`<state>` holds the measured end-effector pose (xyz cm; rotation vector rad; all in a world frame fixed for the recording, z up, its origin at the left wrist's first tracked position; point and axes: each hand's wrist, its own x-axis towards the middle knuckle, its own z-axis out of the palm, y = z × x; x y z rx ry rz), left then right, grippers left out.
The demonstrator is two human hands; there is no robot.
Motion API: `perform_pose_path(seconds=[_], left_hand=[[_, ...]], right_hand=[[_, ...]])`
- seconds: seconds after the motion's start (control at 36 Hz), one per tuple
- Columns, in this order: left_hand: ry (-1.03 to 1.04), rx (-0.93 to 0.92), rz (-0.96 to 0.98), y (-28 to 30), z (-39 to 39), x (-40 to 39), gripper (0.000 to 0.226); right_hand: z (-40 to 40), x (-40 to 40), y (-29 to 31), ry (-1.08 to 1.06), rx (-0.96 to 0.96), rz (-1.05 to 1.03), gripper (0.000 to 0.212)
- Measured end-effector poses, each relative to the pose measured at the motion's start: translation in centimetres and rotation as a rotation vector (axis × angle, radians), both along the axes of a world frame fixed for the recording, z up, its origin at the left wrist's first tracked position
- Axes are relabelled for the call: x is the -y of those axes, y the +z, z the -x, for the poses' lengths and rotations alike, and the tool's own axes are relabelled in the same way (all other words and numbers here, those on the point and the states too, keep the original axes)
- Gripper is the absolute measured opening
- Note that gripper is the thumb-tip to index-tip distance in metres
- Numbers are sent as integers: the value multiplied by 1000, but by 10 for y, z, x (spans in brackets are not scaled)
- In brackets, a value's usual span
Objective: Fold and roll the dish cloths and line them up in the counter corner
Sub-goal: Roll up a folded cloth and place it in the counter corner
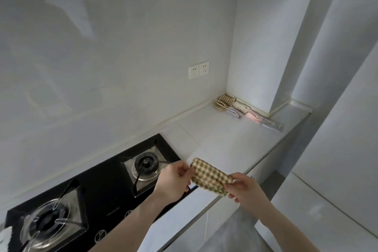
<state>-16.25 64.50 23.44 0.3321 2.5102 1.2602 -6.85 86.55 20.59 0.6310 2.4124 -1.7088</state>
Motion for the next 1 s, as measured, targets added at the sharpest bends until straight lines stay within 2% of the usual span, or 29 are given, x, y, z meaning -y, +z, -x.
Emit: perform_pose_path(seconds=[0.22, 0.33, 0.44, 0.69, 0.81, 1.0], left_hand=[[-2, 58, -2, -17, 73, -55, 30], [-6, 168, 11, -29, 108, -81, 23], [-48, 319, -79, -32, 136, -102, 19], [-29, 290, -43, -43, 200, -130, 9], [-10, 290, 4, -51, 222, -143, 13], [49, 285, 69, -66, 256, -177, 10]], right_hand=[[59, -38, -6, -126, 41, 89, 8], [81, -60, -17, -174, 46, 106, 8], [105, -83, -29, -210, 55, 139, 10], [197, -150, -56, -403, 105, 247, 5], [233, -191, -77, -432, 156, 288, 5], [293, -276, -124, -502, 260, 221, 12]])
